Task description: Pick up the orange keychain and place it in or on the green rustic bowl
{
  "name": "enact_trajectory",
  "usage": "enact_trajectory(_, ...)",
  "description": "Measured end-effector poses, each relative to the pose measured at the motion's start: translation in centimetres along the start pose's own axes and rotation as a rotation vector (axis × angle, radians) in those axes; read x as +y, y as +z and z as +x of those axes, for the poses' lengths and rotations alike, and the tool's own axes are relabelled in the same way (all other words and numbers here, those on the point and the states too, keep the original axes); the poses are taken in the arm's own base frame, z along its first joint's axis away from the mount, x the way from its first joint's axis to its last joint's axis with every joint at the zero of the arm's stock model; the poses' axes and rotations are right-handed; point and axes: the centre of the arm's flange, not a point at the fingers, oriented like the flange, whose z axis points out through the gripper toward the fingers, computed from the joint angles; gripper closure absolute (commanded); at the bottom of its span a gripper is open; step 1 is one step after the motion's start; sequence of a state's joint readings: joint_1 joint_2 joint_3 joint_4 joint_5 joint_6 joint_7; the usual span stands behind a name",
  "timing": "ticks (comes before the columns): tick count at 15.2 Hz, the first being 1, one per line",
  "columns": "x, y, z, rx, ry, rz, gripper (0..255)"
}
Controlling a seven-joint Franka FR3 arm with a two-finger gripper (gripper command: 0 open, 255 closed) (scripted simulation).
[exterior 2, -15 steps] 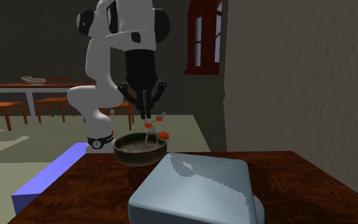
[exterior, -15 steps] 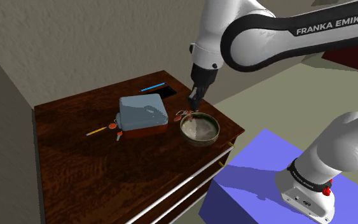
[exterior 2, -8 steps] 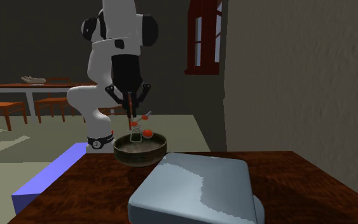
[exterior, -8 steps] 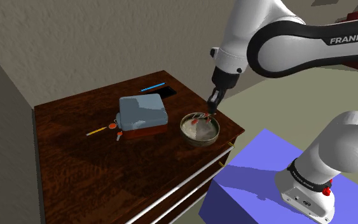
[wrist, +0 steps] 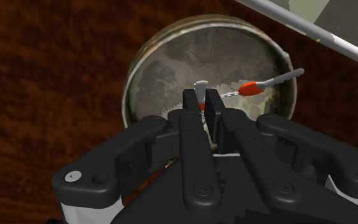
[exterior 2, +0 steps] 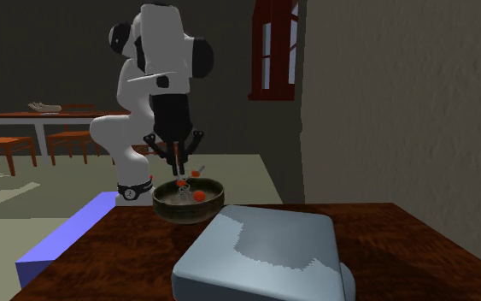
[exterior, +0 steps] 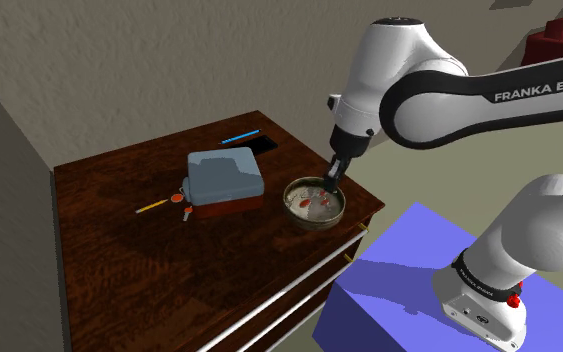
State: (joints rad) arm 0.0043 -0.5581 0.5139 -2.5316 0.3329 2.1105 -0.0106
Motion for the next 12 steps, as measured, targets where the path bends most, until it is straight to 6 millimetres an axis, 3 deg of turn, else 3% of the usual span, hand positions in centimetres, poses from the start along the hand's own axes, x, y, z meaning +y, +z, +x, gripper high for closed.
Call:
enact_trajectory(5,0.1,2.6,-0.3,0.0,0.0,0.0,255)
enact_trajectory(11,0.1,2.9,-0.3,0.0,0.0,0.0,255)
enact_trajectory(12,0.1,2.9,-0.3,0.0,0.0,0.0,0)
